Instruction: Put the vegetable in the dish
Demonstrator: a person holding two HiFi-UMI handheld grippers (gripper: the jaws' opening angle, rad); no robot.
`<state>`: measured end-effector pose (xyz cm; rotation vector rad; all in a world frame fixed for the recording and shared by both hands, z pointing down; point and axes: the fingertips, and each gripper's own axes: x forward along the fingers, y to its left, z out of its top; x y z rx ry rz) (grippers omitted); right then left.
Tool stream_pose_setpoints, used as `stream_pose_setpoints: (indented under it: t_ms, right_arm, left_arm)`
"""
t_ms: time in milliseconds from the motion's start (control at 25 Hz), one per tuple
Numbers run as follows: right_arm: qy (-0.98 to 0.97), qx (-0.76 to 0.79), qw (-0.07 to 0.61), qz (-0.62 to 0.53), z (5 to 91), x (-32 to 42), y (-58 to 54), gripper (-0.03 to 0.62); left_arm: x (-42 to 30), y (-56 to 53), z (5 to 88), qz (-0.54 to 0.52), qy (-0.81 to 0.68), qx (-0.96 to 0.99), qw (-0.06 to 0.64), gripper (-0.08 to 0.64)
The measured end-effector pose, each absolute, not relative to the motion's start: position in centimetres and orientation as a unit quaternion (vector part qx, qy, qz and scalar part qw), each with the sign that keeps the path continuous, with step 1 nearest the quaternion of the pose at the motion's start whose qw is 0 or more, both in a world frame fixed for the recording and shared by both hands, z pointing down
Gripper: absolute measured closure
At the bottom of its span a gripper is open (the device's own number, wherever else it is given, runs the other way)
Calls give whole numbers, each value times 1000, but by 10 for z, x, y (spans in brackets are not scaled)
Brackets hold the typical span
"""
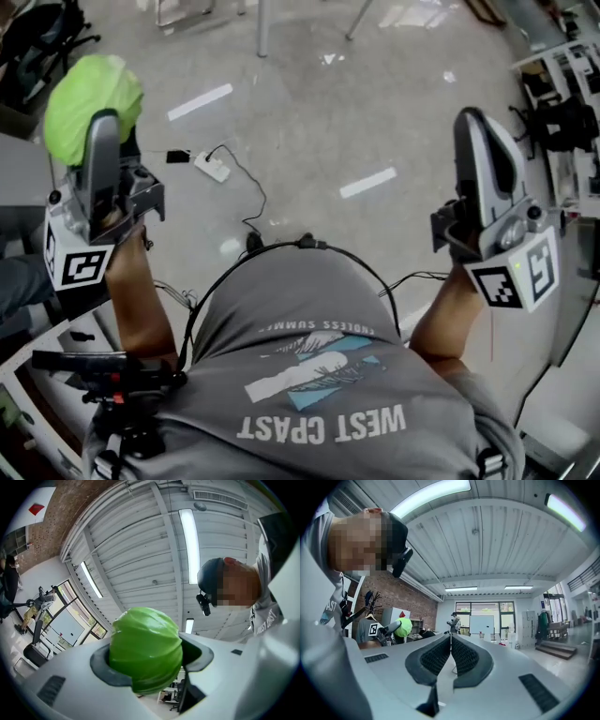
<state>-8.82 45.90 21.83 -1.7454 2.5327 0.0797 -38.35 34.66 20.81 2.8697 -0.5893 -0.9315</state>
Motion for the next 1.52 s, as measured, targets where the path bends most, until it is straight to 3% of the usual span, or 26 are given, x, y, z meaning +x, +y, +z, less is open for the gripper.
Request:
stream_pose_setpoints:
  t_ms: [440, 600, 760, 1520]
  right_arm:
    - [836, -548, 34, 0, 171, -48, 478, 584]
    - [831, -555, 1, 31, 166, 6, 445, 584]
    - [833, -553, 6, 27, 188, 26, 421, 584]
    - [845, -534, 18, -8, 208, 64, 407, 584]
  left_arm:
    - [-346, 377, 145, -312, -195, 929, 39, 275]
    - [-283, 335, 166, -341, -183, 921, 51, 275]
    - [-286, 323, 184, -307, -217, 926, 26, 275]
    - [-212, 314, 182, -282, -217, 934, 30, 276]
